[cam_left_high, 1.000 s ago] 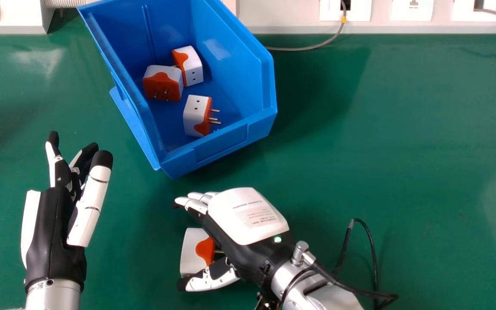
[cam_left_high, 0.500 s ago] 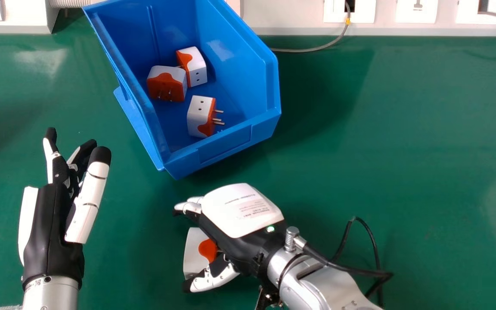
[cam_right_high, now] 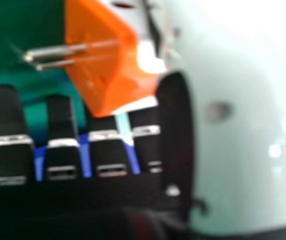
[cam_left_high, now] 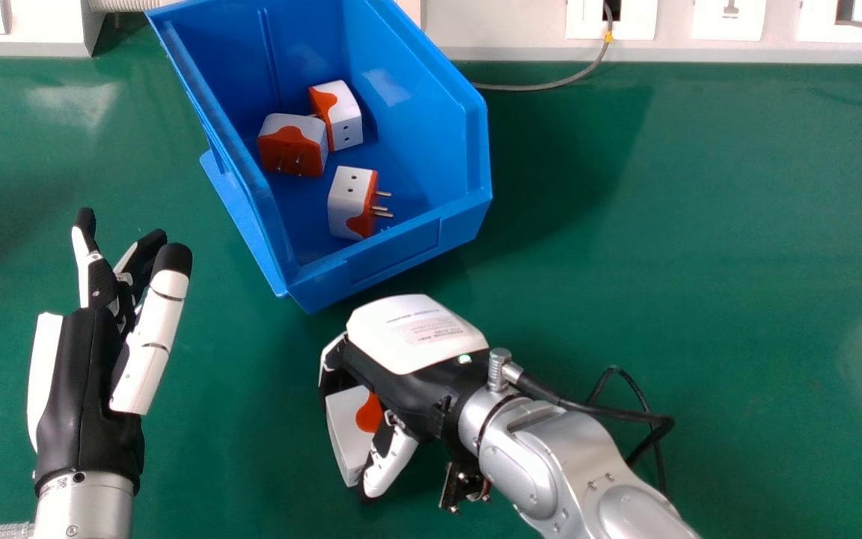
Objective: Pick all objects and put in blue box
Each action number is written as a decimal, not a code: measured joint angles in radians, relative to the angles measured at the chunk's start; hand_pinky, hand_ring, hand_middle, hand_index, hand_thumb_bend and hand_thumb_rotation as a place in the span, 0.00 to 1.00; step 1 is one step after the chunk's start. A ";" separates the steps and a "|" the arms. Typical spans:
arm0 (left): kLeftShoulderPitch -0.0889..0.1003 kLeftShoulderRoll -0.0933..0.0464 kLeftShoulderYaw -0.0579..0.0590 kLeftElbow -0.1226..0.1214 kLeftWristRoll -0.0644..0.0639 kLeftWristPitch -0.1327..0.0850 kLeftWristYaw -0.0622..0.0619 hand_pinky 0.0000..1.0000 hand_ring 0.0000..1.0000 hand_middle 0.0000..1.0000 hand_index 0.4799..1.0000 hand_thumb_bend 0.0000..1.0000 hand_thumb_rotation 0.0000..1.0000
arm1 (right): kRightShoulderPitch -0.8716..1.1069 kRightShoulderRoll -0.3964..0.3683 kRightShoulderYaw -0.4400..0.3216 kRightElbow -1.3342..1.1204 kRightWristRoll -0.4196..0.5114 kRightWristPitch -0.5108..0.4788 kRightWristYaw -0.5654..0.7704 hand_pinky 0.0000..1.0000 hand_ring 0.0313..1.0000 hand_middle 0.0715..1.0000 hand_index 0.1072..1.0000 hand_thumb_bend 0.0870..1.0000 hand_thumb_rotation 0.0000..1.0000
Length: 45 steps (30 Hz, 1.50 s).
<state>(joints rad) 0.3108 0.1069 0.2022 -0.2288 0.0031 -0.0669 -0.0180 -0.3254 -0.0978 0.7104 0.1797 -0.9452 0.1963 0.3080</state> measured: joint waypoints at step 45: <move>-0.014 0.017 0.003 -0.018 -0.002 0.023 -0.013 0.86 0.92 0.91 0.89 0.59 0.80 | 0.221 -0.222 -0.230 -0.537 0.187 -0.024 0.046 0.07 0.10 0.43 0.43 0.47 0.00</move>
<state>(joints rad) 0.2969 0.1234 0.2048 -0.2469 0.0012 -0.0439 -0.0311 -0.1042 -0.3202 0.4807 -0.3578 -0.7585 0.1726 0.3542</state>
